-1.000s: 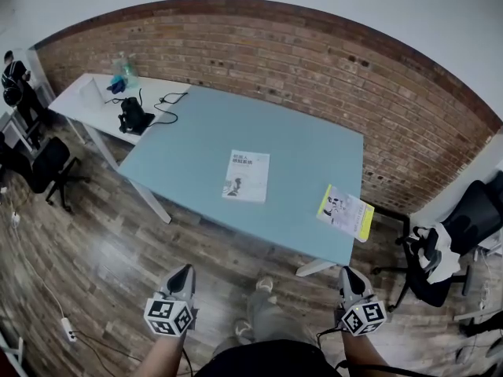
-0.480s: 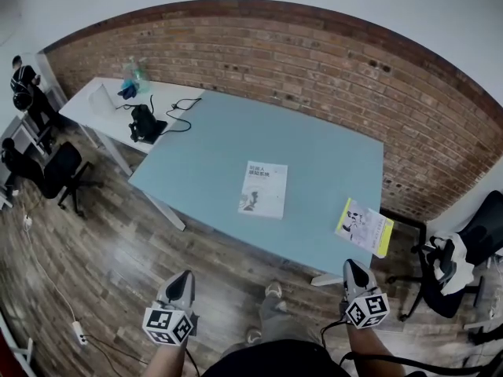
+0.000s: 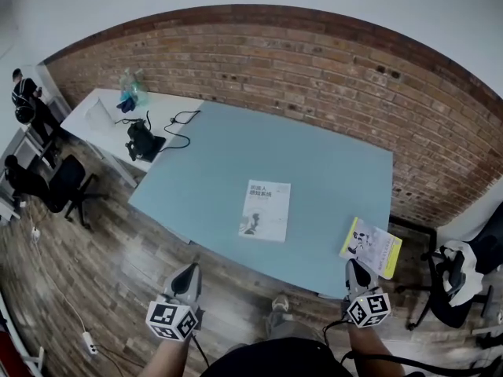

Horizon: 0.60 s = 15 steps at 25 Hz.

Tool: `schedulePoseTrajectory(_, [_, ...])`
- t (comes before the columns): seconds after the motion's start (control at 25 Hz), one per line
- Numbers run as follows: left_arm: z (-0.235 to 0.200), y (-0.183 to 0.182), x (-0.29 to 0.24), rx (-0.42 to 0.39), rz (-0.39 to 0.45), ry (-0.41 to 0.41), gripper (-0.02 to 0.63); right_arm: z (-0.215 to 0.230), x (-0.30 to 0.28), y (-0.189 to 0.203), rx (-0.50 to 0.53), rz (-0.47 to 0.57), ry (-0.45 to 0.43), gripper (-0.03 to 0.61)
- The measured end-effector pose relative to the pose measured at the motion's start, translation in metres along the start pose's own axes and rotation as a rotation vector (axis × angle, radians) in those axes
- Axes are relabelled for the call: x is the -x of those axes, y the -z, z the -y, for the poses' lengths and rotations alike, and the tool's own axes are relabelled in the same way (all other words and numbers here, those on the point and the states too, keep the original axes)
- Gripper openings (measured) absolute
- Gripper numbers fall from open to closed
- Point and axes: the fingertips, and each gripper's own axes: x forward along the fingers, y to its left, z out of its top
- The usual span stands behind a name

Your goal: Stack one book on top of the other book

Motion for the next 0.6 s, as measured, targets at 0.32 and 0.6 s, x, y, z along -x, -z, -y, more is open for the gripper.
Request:
schedulePoseTrajectory(0.32, [-0.002,-0.023,-0.053,-0.029,-0.015,-0.019,0.005,0.026,-0.053,-0.004,-0.021,0.005,-0.026,0.003])
schedulePoseTrajectory(0.6, [-0.01,-0.038,-0.08,-0.009,0.011,-0.054,0.005,0.045,-0.087,-0.013,0.063,-0.017,-0.046,0.003])
